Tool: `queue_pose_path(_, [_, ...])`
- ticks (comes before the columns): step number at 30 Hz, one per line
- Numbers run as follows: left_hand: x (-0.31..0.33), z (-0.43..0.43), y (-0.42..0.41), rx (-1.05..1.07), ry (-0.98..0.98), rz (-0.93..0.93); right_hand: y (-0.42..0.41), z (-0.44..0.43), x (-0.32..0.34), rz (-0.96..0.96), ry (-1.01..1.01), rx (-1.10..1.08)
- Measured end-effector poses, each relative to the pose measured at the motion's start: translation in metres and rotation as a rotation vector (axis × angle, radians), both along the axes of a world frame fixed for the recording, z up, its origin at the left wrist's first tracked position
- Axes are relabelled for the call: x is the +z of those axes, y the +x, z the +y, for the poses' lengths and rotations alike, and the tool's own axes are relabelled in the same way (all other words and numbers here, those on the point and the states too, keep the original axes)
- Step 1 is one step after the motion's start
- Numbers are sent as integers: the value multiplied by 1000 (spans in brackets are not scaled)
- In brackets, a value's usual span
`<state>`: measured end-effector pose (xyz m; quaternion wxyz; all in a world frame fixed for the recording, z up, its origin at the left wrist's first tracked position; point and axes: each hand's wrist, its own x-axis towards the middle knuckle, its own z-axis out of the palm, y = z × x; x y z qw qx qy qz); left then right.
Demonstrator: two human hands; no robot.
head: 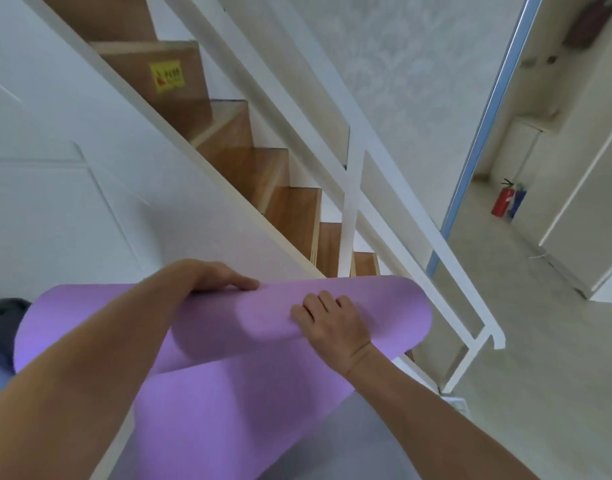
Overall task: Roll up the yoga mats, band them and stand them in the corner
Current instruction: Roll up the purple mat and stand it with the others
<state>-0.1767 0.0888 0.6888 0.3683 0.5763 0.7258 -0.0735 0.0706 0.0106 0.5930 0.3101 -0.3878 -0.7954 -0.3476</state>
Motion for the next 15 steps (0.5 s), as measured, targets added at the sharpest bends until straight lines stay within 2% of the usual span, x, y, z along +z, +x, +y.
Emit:
queue_pose_path(6, [74,4,-16,19,45,-100,1,20,54,53,186,17])
queue_pose_path(10, [124,-6,-17,-59,60,-137,4,28,74,54,213,-27])
queue_pose_path(13, [149,-10,-13,-137,272,-34,5,30,76,20,109,-60])
queue_pose_path(15, [159,-14,-5,-155,472,72,8,29,78,0,-85,-22])
